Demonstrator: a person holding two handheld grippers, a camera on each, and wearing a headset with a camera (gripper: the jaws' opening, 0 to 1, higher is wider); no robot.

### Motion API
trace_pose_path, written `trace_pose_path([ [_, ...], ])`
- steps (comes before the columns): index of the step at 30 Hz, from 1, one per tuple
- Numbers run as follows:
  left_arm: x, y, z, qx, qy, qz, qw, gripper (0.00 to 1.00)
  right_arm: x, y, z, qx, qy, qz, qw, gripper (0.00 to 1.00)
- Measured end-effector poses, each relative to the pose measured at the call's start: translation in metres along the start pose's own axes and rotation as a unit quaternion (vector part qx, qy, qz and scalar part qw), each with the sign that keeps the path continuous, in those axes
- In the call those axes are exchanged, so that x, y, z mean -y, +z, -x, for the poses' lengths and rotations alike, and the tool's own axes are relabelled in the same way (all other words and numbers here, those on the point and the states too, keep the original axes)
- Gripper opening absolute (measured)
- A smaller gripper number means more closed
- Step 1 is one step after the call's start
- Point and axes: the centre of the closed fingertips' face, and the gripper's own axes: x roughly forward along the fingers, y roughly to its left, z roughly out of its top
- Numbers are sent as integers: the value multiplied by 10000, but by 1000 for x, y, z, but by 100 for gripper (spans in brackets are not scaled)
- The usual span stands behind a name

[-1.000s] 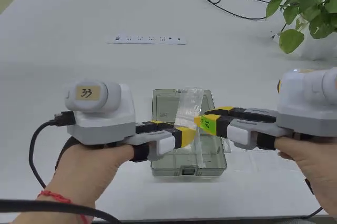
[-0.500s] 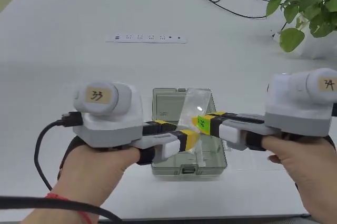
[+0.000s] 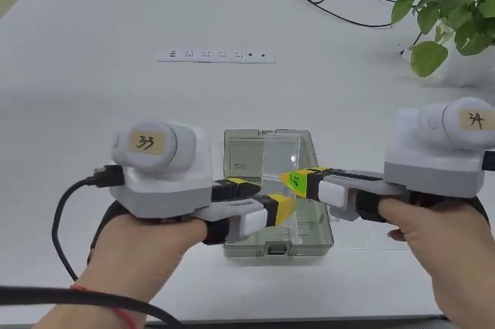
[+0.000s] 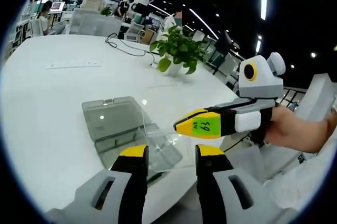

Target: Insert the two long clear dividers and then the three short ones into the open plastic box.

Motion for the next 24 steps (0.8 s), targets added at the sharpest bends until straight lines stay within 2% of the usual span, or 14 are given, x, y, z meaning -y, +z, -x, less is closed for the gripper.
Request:
trace_pose_path([
  [8,-4,-4,6,-1,-86,-217,9997,40,2,7,3,32,-40,-74,10000,7],
  [15,-12,-8,14,-19,-120,-528,9985,46,2,10,0,-79,-61,-102,9999,7],
  [16,-13,-9,15,-37,-137,-573,9983,47,7,10,0,-108,-77,-107,9999,7],
  [24,-25,-15,23,-103,-202,-1049,9942,64,11,10,-5,-346,-174,-215,9990,7],
])
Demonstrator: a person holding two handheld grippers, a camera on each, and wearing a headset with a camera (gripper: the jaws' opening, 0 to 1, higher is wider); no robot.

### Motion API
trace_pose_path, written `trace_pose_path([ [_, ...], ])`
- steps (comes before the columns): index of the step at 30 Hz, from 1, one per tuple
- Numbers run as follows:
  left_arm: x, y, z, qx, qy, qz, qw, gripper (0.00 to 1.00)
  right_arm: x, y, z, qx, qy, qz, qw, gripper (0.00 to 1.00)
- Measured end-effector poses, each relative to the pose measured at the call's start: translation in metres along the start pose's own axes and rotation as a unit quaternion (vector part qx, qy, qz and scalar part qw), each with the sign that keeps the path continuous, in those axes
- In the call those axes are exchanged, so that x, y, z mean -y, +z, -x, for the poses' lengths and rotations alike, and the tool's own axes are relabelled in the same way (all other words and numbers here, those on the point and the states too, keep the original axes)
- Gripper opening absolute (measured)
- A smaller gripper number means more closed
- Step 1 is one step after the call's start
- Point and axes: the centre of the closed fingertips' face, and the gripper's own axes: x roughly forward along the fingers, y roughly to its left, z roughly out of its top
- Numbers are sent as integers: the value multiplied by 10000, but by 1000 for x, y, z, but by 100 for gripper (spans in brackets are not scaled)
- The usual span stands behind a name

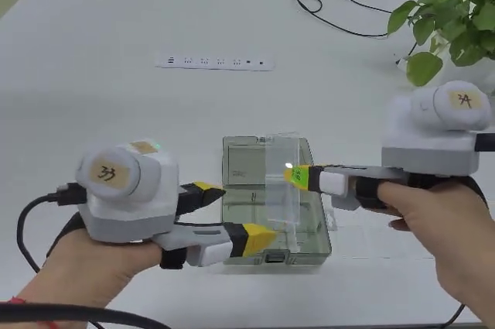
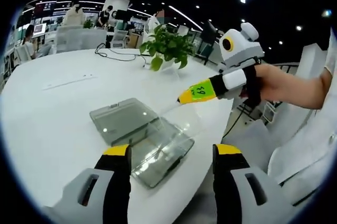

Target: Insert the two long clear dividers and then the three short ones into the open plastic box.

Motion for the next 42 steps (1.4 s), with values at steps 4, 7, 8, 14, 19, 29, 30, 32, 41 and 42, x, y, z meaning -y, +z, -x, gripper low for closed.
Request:
trace_pose_path([
  [4,-7,-5,5,-95,-35,-312,9995,71,0,1,-4,-109,-29,-126,9999,7],
  [7,-10,-8,8,-122,-89,-457,9988,80,2,4,-7,-190,-49,-194,9996,7],
  [8,-11,-9,8,-108,-119,-546,9984,82,1,4,-8,-215,-60,-199,9996,7],
  [14,-17,-17,10,-267,-218,-941,9950,94,2,4,-16,-431,-192,-278,9985,7],
  [19,-21,-23,9,-335,-264,-1089,9931,100,10,5,-21,-656,-321,-395,9966,7],
  [29,-20,-30,11,-322,-427,-1071,9928,99,26,-1,-28,-1007,-726,-574,9906,7],
  [30,-20,-30,11,-316,-441,-1078,9927,99,26,-5,-29,-1100,-779,-646,9888,7],
  [32,-20,-31,12,-317,-479,-1091,9924,99,29,-9,-32,-1200,-870,-725,9863,7],
  [41,-19,-32,13,-273,-569,-1084,9921,98,32,-30,-47,-1684,-1114,-1050,9738,7],
  [42,-19,-32,13,-283,-577,-1088,9920,98,34,-32,-49,-1723,-1147,-1060,9726,7],
])
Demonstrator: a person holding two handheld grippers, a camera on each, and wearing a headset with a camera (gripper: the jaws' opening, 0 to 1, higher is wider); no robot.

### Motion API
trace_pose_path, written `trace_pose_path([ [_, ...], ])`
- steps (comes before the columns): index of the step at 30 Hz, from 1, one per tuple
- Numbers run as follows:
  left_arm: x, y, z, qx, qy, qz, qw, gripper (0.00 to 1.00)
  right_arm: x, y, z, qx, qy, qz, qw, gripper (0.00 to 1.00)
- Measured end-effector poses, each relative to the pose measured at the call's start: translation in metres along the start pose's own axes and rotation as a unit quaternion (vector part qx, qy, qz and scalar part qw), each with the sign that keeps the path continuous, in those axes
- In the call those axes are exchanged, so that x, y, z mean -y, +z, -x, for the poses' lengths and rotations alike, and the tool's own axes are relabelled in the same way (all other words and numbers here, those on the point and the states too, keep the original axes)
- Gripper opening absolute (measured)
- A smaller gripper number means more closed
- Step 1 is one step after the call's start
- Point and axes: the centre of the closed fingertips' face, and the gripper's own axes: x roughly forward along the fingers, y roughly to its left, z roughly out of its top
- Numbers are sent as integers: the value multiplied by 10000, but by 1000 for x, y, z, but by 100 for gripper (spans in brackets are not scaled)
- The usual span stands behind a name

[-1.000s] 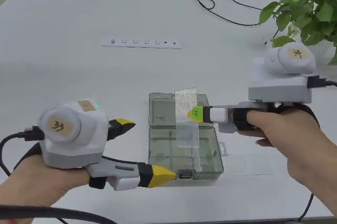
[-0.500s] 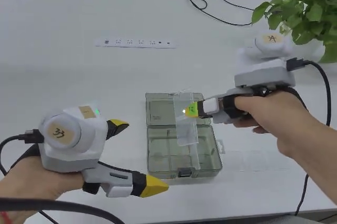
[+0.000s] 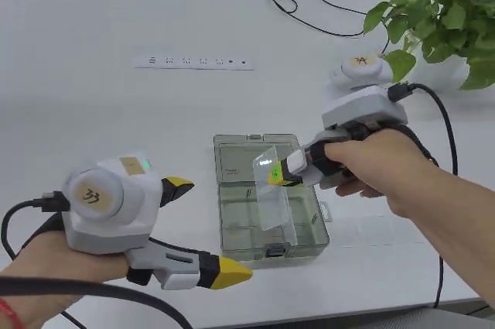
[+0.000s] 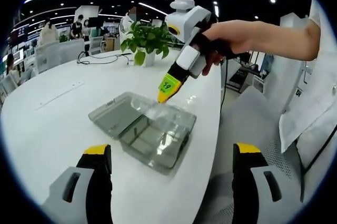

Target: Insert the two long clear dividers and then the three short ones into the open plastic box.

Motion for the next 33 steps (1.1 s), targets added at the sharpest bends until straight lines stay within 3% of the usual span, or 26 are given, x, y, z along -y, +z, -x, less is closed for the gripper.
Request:
trace_pose_path([
  [6,-2,-2,2,6,-25,29,10000,97,10,-10,-13,-264,-289,-36,9992,7],
  [11,-4,-1,3,29,-15,75,10000,96,11,-13,-19,-312,-258,-248,9989,7],
  [14,-4,0,3,73,-15,99,9999,96,14,-14,-22,-336,-359,-206,9986,7],
  [33,-5,-1,0,124,-42,209,9997,95,18,-21,-29,-403,-424,-294,9979,7],
])
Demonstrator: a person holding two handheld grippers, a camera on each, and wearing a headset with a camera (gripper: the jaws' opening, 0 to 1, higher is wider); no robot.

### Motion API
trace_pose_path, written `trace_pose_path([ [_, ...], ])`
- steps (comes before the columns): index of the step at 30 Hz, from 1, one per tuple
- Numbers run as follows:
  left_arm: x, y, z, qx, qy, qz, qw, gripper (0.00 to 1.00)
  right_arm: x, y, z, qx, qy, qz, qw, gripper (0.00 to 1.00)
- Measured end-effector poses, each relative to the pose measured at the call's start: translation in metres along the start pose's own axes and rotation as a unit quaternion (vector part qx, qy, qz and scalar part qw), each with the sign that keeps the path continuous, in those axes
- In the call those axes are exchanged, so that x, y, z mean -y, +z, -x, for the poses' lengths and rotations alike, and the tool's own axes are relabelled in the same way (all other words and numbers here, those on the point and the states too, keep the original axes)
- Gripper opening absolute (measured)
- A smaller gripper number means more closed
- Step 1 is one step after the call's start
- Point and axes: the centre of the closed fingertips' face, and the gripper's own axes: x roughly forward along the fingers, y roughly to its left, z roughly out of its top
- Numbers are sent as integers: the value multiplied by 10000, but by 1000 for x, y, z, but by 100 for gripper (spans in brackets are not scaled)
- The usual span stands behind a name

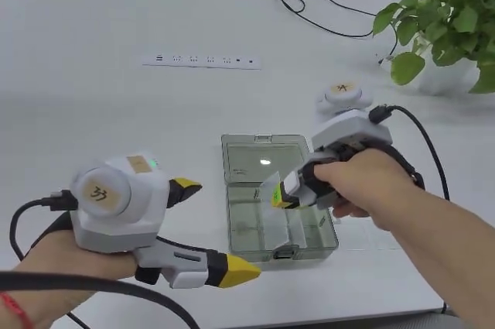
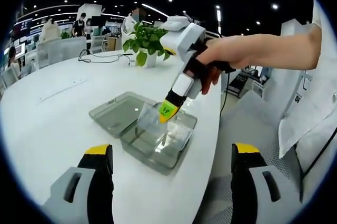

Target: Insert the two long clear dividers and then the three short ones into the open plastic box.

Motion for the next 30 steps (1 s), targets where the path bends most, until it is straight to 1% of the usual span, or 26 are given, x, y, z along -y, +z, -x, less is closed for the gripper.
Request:
trace_pose_path([
  [9,-1,2,0,50,7,42,10000,95,0,0,-3,-31,-31,74,10000,7],
  [15,-1,1,-1,42,-8,72,10000,94,0,0,-6,-55,-45,106,9999,7],
  [17,-1,1,-1,54,-5,85,9999,94,2,1,-7,-60,-93,132,9999,7],
  [25,-1,1,-1,58,-1,126,9999,94,2,2,-8,-55,-79,190,9998,7],
  [30,-2,1,-1,55,11,121,9999,94,2,3,-10,-59,-128,267,9995,7],
])
